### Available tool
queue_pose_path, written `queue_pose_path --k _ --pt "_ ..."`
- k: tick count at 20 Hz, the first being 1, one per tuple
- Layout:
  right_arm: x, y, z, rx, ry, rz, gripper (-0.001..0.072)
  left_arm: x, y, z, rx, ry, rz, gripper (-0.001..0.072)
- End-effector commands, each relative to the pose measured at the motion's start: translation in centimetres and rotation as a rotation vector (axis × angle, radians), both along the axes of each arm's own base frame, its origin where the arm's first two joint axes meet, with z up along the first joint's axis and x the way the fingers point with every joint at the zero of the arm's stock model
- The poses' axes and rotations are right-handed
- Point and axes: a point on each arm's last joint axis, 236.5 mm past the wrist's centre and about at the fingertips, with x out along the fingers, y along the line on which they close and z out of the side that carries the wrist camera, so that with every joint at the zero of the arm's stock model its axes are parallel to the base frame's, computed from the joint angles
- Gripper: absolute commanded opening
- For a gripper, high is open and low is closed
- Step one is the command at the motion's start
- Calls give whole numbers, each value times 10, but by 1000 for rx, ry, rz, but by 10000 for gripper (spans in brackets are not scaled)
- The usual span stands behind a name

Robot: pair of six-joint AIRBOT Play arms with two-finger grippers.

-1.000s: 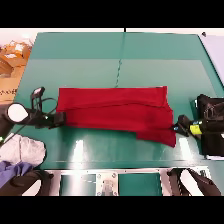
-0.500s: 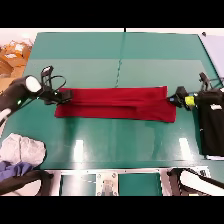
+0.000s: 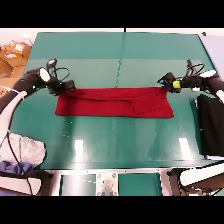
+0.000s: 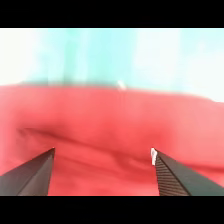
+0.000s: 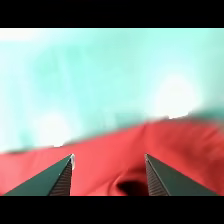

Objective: Fold the shirts.

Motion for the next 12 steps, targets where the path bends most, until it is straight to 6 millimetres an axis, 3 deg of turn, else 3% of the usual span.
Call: queue_pose_path --k 1,4,5,6,7,10,12 --pt "-8 -41 8 -39 5 63 514 10 39 19 19 20 63 701" --pt "-46 -69 -12 -19 109 80 550 0 67 29 -4 90 124 699" --pt "-56 -71 -21 -1 129 104 551 -4 70 29 -20 109 132 578" --pt "-64 -70 -30 15 149 127 588 -8 68 28 -36 129 134 239" --pt "-70 -65 -41 29 167 163 595 -12 67 27 -39 144 128 47" --pt "-84 -34 -64 117 212 293 595 -14 52 30 -102 159 121 28" --pt "-89 -12 -69 184 212 365 595 -12 37 35 -155 144 79 28"
